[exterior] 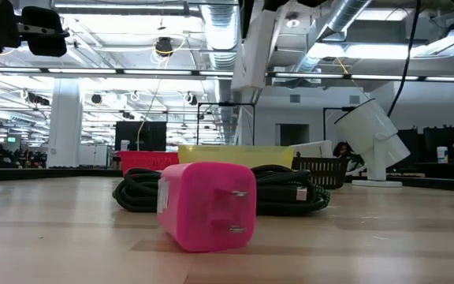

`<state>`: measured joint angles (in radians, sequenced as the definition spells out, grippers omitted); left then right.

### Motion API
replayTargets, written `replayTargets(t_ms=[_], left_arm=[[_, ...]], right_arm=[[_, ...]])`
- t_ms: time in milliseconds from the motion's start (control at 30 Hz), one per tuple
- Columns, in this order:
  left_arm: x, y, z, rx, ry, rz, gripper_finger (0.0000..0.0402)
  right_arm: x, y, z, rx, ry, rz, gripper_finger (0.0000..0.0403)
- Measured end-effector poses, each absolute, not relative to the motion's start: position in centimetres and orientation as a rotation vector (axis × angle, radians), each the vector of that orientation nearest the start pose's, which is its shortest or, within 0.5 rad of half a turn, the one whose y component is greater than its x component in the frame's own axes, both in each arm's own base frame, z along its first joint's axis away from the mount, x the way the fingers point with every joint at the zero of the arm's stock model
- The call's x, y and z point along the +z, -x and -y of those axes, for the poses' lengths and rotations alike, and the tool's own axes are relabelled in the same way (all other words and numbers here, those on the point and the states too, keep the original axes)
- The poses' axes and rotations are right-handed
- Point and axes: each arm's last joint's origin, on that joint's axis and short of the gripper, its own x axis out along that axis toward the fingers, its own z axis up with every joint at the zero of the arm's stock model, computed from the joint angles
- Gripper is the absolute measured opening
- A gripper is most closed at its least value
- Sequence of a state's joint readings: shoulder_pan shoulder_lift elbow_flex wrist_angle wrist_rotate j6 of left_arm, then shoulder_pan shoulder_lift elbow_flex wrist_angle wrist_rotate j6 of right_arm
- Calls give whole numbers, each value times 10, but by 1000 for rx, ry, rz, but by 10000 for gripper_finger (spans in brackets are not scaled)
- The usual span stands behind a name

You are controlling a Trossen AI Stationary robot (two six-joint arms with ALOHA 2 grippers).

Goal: Pick and place items into bin
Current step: Put the green box into the black bin

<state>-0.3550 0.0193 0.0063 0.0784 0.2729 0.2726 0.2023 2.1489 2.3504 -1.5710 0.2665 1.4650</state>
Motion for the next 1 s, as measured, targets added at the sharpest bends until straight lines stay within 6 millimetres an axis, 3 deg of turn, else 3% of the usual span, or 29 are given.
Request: replayTargets(t_ms=[400,733,1000], left_arm=[[172,-88,41,-615,-259,151,0],[172,-88,41,-615,-259,151,0],[172,-88,41,-615,-260,151,0]], right_arm=[[346,-407,-9,-997,-817,-979,54],[333,-405,50,-1039,-761,-1062,54],[321,-399,83,-1016,-778,-1164,53]])
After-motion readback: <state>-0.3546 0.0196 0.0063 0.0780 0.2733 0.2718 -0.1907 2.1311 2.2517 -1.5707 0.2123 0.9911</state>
